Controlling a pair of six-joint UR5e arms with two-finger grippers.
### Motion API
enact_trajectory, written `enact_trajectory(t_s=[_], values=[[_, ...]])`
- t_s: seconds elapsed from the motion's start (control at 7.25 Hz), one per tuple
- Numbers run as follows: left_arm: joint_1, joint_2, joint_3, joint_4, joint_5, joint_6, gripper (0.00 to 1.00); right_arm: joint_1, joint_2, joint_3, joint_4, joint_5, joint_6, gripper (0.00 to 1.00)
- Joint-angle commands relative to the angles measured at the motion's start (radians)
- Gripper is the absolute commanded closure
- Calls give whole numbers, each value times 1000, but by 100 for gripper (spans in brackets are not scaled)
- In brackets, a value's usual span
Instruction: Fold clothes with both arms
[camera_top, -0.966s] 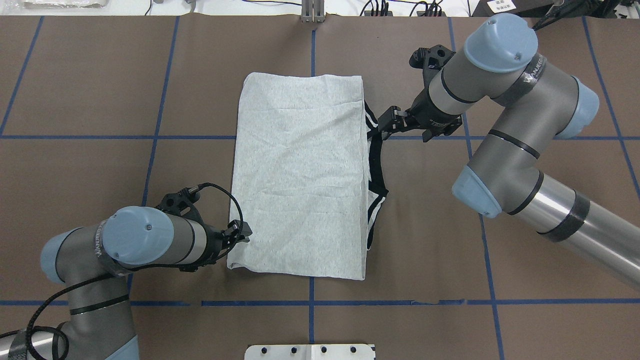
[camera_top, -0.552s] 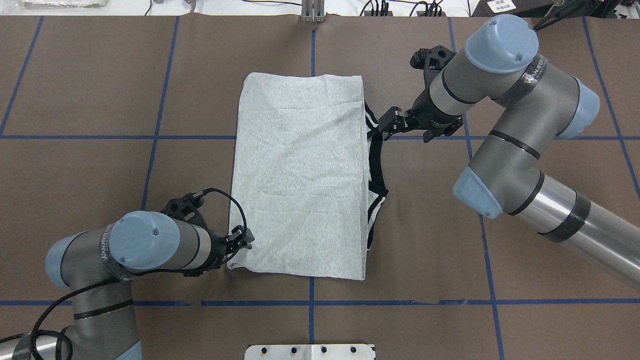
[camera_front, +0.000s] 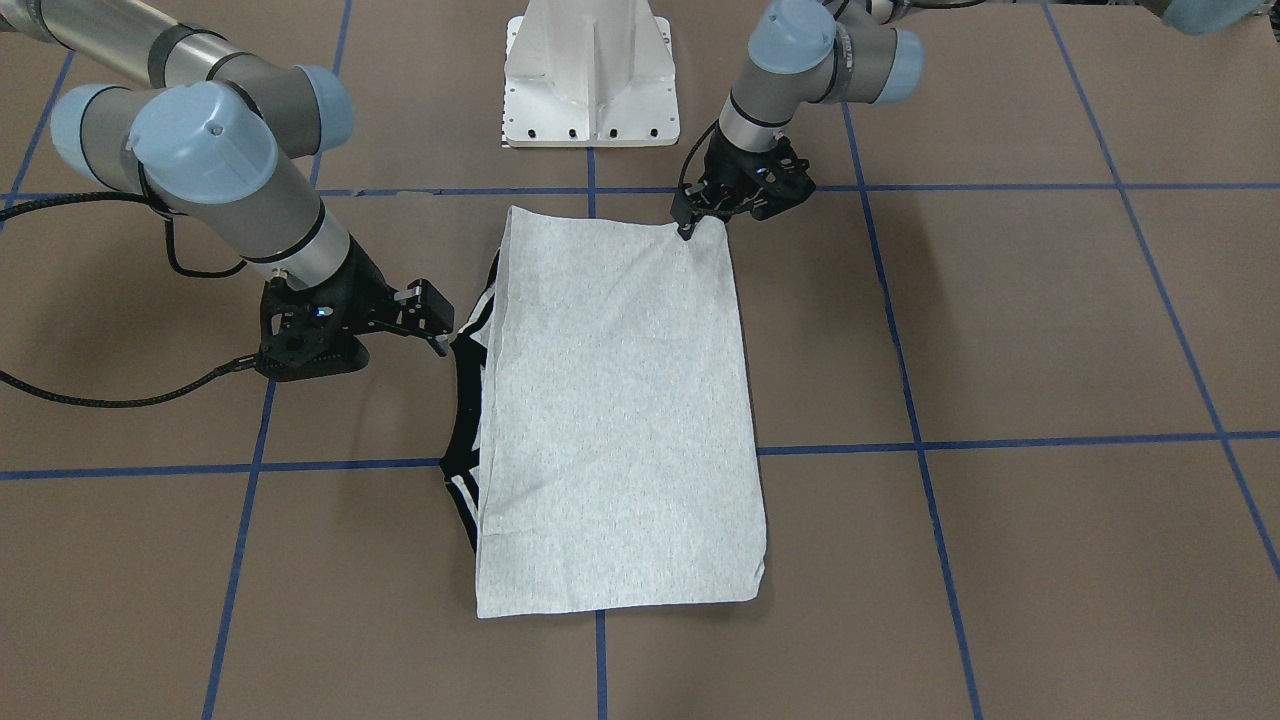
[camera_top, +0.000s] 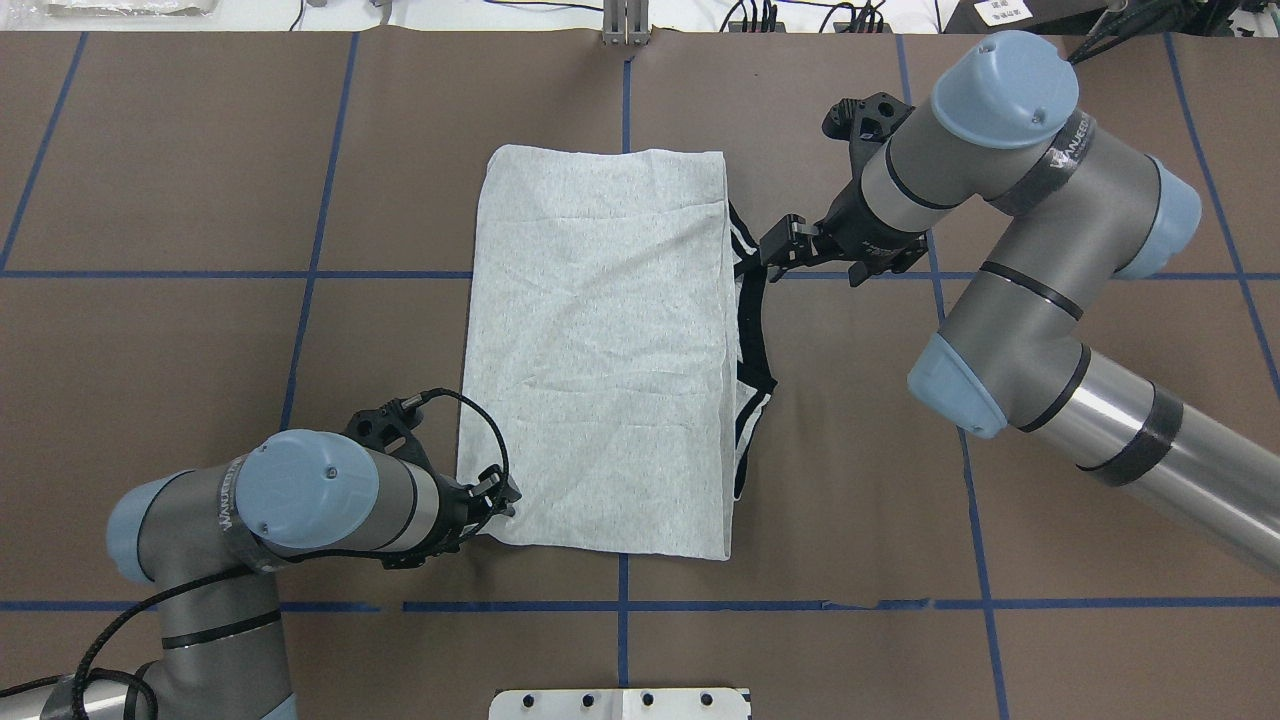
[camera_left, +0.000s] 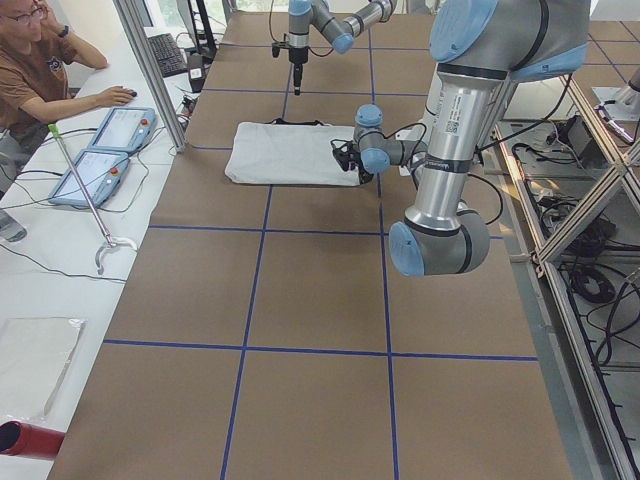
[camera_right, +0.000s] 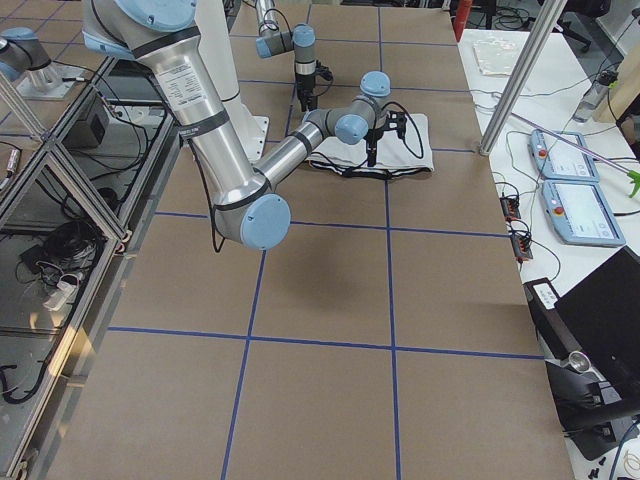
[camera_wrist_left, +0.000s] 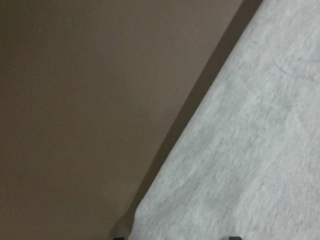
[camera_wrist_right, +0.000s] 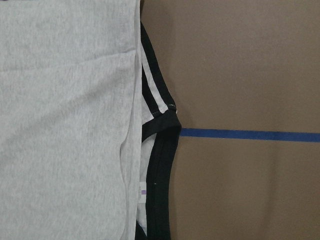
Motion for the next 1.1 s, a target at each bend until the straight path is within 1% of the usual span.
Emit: enact_trajectory(t_s=[0.0,0.69,0.97], values=[[6,5,1,0,0,-1,25,0,0,-2,0,0,0,0],[4,2,1,28,0,-1,25,-2,-3,-3,0,-3,-2,0],[6,-1,0,28,3,-1,32,-2,-13,-2,1,-5,-2,0]])
